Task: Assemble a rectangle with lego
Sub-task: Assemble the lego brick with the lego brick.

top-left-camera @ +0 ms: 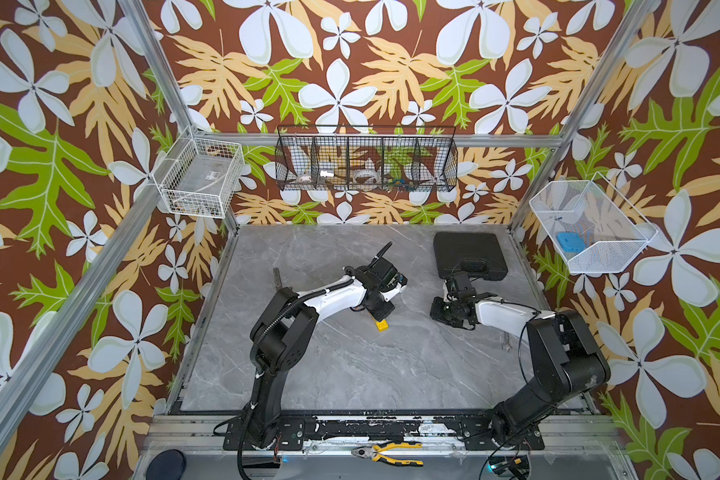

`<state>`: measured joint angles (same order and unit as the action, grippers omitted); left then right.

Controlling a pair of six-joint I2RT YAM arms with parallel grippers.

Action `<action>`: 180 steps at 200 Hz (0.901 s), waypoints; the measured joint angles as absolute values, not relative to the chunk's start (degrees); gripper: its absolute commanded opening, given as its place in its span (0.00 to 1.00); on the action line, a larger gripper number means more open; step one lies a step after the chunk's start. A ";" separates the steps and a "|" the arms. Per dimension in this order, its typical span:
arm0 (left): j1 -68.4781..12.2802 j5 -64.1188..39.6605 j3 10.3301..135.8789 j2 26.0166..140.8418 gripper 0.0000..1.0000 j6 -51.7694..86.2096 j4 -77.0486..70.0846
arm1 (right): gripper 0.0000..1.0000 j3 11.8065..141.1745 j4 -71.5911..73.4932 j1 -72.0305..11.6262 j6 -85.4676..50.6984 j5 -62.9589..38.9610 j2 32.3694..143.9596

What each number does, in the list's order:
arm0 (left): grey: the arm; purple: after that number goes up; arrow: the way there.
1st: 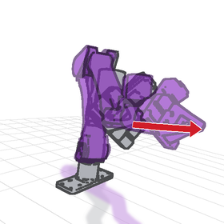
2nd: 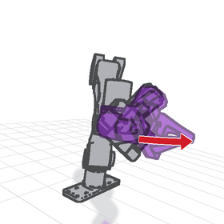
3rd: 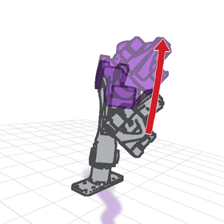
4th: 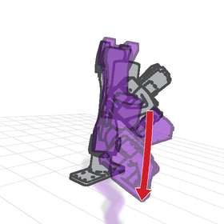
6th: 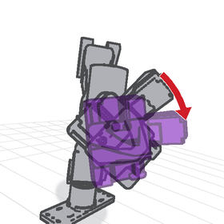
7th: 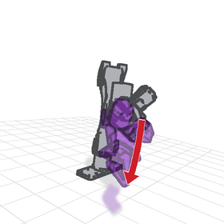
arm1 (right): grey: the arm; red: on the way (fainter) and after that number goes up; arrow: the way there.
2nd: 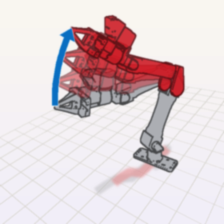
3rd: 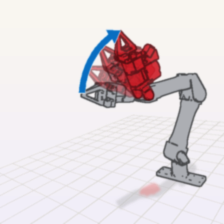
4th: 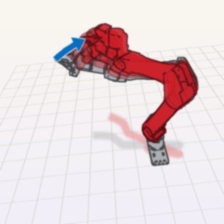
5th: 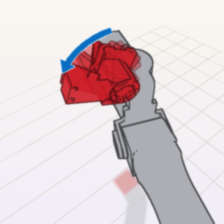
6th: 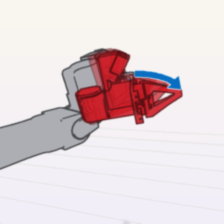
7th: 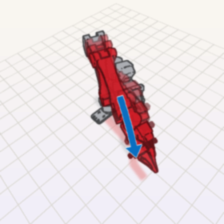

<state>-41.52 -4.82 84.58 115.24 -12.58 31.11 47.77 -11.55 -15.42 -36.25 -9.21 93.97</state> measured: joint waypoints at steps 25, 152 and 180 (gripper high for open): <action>-41.52 -4.80 84.55 115.42 0.00 -13.19 30.98 | 0.25 47.79 -11.57 -15.42 -36.25 -9.21 93.97; -41.41 -3.49 84.77 115.50 0.03 -13.32 30.70 | 0.25 48.25 -11.64 -15.92 -36.23 -9.50 93.95; -41.36 -3.49 84.77 115.04 0.04 -13.30 30.68 | 0.25 49.08 -11.62 -16.43 -36.25 -9.69 94.17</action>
